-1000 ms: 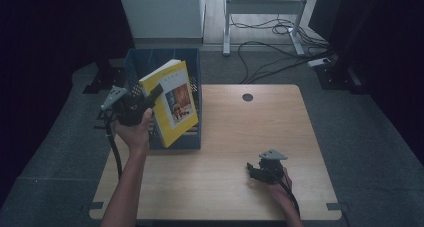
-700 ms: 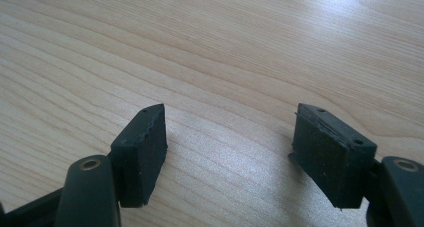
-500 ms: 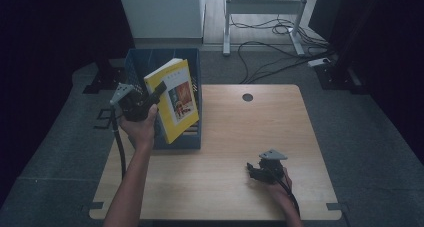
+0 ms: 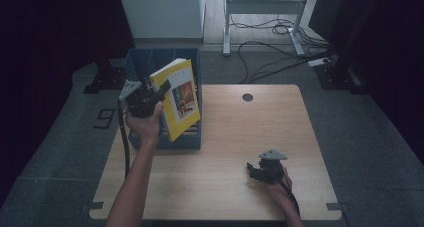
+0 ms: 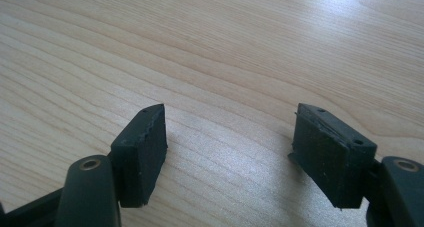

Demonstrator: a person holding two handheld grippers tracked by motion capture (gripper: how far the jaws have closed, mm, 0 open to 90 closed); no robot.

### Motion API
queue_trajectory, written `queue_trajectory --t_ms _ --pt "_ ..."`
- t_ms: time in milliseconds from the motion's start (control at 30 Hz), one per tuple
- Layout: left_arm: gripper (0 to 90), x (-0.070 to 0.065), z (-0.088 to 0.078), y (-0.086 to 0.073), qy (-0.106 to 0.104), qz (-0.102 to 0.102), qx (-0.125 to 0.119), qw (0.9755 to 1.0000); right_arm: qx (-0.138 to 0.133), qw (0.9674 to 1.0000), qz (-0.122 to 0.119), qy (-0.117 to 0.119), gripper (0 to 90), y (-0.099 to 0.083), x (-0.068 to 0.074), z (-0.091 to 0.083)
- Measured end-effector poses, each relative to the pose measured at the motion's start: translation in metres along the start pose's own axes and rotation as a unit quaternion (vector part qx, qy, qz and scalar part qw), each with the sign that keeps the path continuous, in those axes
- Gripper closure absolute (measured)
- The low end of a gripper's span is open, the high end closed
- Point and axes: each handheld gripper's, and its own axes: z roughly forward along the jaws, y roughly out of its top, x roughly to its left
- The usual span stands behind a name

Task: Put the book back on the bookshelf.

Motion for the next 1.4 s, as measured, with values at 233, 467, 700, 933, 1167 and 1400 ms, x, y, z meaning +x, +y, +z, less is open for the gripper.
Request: queue_trajectory --t_ms 233,467,700,933,1167,1400 --pt "75.6 -0.001 0.006 -0.001 0.005 0.002 0.003 1.0 0.0 1.0 0.0 0.0 28.8 0.0 0.0 0.0" --pt "75.6 -0.001 0.013 -0.001 0.01 0.002 0.005 0.9999 0.0 1.0 0.0 0.0 28.8 0.0 0.0 0.0" --pt "75.6 0.002 0.019 -0.002 0.019 0.005 0.005 0.9998 -0.001 1.0 0.0 0.0 28.8 0.0 0.0 0.0" --pt "75.6 0.006 0.019 -0.002 0.025 0.004 0.003 0.9997 -0.001 1.0 0.0 0.0 28.8 0.0 0.0 0.0" --pt "75.6 0.007 0.019 -0.001 0.03 0.007 0.003 0.9995 -0.001 1.0 0.0 -0.001 28.8 0.0 0.0 0.0" --pt "75.5 0.008 0.027 -0.004 0.033 0.002 0.008 0.9994 -0.001 1.0 0.0 -0.001 28.8 0.0 0.0 0.0"
